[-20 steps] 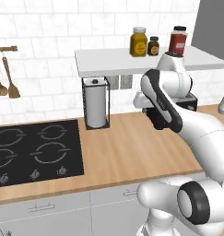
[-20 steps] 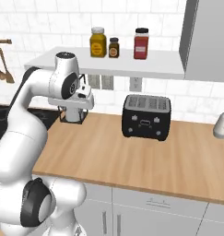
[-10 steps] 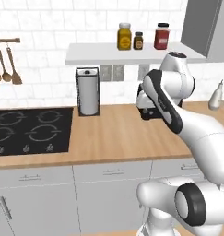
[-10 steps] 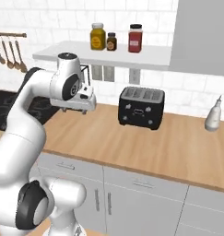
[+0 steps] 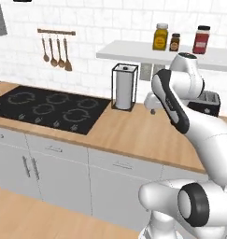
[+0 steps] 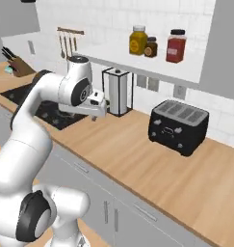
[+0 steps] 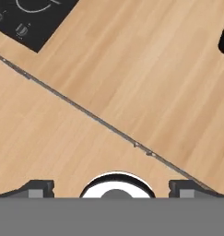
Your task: Take a straw from the drawer in front and place it inside the glass cup on the dining counter.
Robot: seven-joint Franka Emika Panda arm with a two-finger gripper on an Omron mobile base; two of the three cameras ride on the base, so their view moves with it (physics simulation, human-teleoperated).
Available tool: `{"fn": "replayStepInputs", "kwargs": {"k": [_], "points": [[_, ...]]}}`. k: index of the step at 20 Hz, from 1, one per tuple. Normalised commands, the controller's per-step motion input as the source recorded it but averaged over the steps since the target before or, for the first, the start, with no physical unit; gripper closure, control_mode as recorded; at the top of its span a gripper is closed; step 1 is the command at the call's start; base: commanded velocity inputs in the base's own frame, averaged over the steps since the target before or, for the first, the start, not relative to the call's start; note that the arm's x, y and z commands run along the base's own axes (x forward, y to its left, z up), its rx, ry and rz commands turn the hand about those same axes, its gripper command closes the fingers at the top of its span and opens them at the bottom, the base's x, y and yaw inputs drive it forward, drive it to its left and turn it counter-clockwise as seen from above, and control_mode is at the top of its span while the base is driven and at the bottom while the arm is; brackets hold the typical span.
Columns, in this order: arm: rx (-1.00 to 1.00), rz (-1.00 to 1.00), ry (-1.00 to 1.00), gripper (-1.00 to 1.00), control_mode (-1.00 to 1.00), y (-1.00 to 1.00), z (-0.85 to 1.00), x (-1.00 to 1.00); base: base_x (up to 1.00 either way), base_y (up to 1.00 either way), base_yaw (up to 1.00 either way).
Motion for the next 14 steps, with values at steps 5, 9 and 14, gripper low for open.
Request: {"fn": "replayStepInputs", "kwargs": {"k": [5, 9, 14], "points": [[0.00, 0.00, 0.00, -1.00, 1.00, 0.00, 0.00, 0.00, -0.12, -0.73, 0.74], [0.00, 0.00, 0.00, -1.00, 1.00, 0.00, 0.00, 0.00, -0.08, -0.66, 0.60], [0.00, 0.00, 0.00, -1.00, 1.00, 0.00, 0.00, 0.00, 0.00, -0.63, 0.45]]}}
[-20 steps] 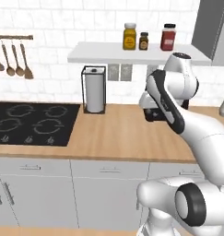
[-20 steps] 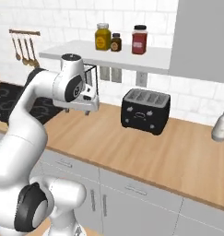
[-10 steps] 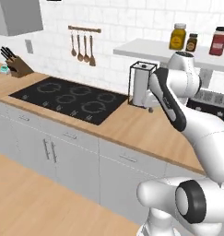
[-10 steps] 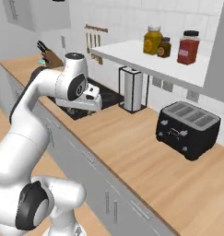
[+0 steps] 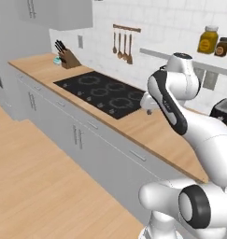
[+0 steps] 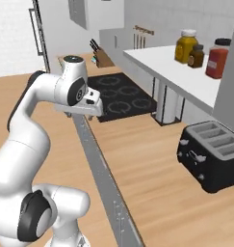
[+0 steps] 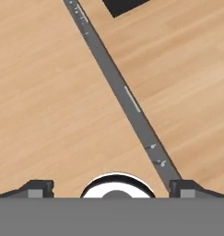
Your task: Take a straw from the drawer in front and place it inside the glass cup on the dining counter.
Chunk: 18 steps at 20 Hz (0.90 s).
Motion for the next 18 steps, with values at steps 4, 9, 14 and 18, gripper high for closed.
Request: {"fn": "replayStepInputs", "kwargs": {"k": [4, 9, 14, 18], "points": [[0.00, 0.00, 0.00, -1.00, 1.00, 0.00, 0.00, 0.00, 0.05, -0.57, 0.30], [-0.01, 0.16, -0.01, -1.00, -1.00, -0.18, 0.00, -0.04, 0.00, 0.00, 0.00], [-0.21, 0.00, -0.06, -1.00, -1.00, 0.76, 0.01, -0.07, 0.00, 0.00, 0.00], [-0.36, -0.04, -0.04, -1.00, -1.00, 1.00, -0.18, 0.05, 0.00, 0.00, 0.00]]}}
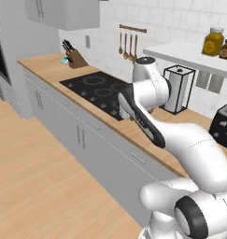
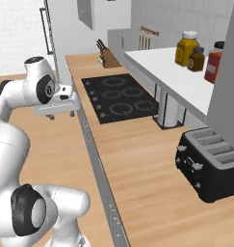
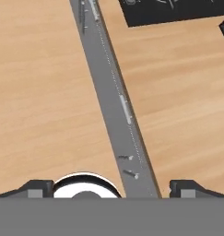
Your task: Take a straw from the drawer in front and place it inside the glass cup on the dining counter.
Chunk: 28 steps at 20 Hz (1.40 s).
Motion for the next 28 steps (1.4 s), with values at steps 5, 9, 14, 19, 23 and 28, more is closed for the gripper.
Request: {"fn": "replayStepInputs", "kwargs": {"k": [5, 9, 14, 19, 23, 28], "points": [[-0.43, -0.09, -0.04, -1.00, -1.00, 0.93, -0.53, 0.22, 0.00, 0.00, 0.00], [-0.47, -0.12, -0.07, -1.00, -1.00, 0.64, -0.72, 0.37, 0.00, 0.00, 0.00], [-0.51, -0.13, -0.09, -1.00, -1.00, 0.33, -0.82, 0.36, 0.00, 0.00, 0.00], [-0.50, -0.15, -0.09, -1.00, -1.00, 0.05, -0.90, 0.27, 0.00, 0.00, 0.00], [-0.42, -0.18, -0.09, -1.00, -1.00, -0.01, -0.75, 0.11, 0.00, 0.00, 0.00], [-0.34, -0.18, -0.07, -1.00, -1.00, -0.23, -0.61, 0.03, 0.00, 0.00, 0.00]]}}
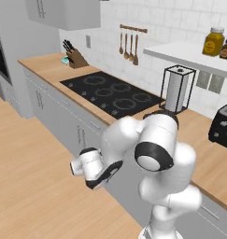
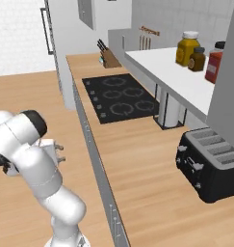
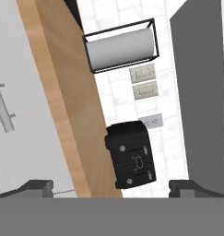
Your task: Take a straw from the drawer in front and place it inside the glass cup on the dining counter.
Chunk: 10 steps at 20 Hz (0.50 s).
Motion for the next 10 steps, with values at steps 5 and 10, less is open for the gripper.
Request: {"fn": "replayStepInputs", "kwargs": {"k": [5, 10], "points": [[-0.19, -0.12, -0.02, -1.00, -1.00, -0.52, -0.38, 0.00, 0.00, 0.00, 0.00], [0.00, -0.03, 0.00, -1.00, -1.00, -0.71, -0.31, 0.00, 0.00, 0.00, 0.00]]}}
